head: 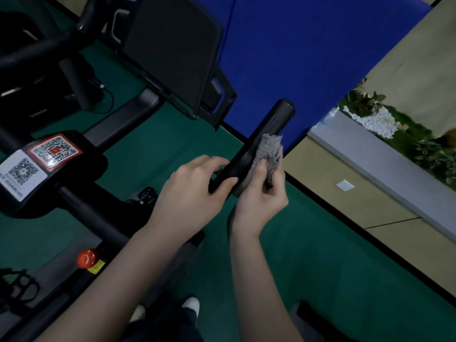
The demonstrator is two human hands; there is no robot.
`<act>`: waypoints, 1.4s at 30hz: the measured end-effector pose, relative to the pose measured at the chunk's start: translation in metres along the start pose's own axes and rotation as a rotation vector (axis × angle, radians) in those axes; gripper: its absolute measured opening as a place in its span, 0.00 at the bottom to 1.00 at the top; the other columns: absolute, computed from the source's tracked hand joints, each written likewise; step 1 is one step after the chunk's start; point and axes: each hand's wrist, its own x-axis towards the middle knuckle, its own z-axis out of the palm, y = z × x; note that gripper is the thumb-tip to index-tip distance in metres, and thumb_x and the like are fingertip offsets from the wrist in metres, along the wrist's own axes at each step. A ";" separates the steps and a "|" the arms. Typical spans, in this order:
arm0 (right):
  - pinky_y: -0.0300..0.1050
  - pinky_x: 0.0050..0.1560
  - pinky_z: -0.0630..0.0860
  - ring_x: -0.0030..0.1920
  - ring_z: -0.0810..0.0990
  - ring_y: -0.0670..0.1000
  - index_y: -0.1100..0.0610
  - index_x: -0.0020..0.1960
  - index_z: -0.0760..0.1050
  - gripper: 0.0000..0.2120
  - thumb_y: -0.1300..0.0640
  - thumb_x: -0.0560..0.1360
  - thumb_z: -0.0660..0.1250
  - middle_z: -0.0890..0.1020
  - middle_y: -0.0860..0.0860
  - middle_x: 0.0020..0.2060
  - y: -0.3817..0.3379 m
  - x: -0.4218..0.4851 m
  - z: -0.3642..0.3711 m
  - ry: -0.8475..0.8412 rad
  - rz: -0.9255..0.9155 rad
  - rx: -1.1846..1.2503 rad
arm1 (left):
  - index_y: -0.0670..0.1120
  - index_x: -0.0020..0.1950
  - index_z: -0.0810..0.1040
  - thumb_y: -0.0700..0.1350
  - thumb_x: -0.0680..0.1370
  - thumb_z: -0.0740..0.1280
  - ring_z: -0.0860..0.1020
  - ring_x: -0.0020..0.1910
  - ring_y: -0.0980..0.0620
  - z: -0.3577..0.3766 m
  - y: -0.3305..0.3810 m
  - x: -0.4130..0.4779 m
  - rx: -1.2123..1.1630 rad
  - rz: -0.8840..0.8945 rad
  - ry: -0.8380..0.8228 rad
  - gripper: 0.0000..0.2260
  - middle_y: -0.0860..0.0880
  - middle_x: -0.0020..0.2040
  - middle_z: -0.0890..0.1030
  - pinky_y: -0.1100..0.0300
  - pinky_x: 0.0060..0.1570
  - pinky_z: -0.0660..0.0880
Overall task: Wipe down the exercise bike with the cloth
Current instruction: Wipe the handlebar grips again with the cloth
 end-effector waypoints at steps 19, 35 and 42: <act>0.61 0.67 0.70 0.62 0.77 0.60 0.59 0.63 0.73 0.12 0.58 0.82 0.59 0.79 0.61 0.59 0.001 -0.013 -0.019 -0.286 0.508 0.322 | 0.53 0.61 0.78 0.55 0.75 0.66 0.73 0.46 0.61 -0.002 0.007 -0.001 0.055 -0.017 -0.006 0.16 0.57 0.52 0.79 0.67 0.48 0.69; 0.53 0.70 0.68 0.70 0.70 0.51 0.57 0.74 0.65 0.22 0.56 0.80 0.60 0.72 0.51 0.70 -0.004 0.006 -0.006 -0.257 0.190 0.135 | 0.55 0.61 0.77 0.59 0.73 0.62 0.73 0.48 0.64 -0.001 0.004 0.002 0.003 -0.033 -0.018 0.19 0.61 0.51 0.77 0.64 0.52 0.73; 0.31 0.66 0.66 0.69 0.64 0.34 0.54 0.73 0.65 0.22 0.67 0.81 0.57 0.70 0.43 0.67 -0.017 0.044 0.006 -0.280 -0.150 -0.061 | 0.54 0.68 0.71 0.58 0.76 0.64 0.74 0.55 0.58 0.001 0.015 0.026 -0.013 -0.001 -0.089 0.22 0.59 0.56 0.75 0.60 0.57 0.71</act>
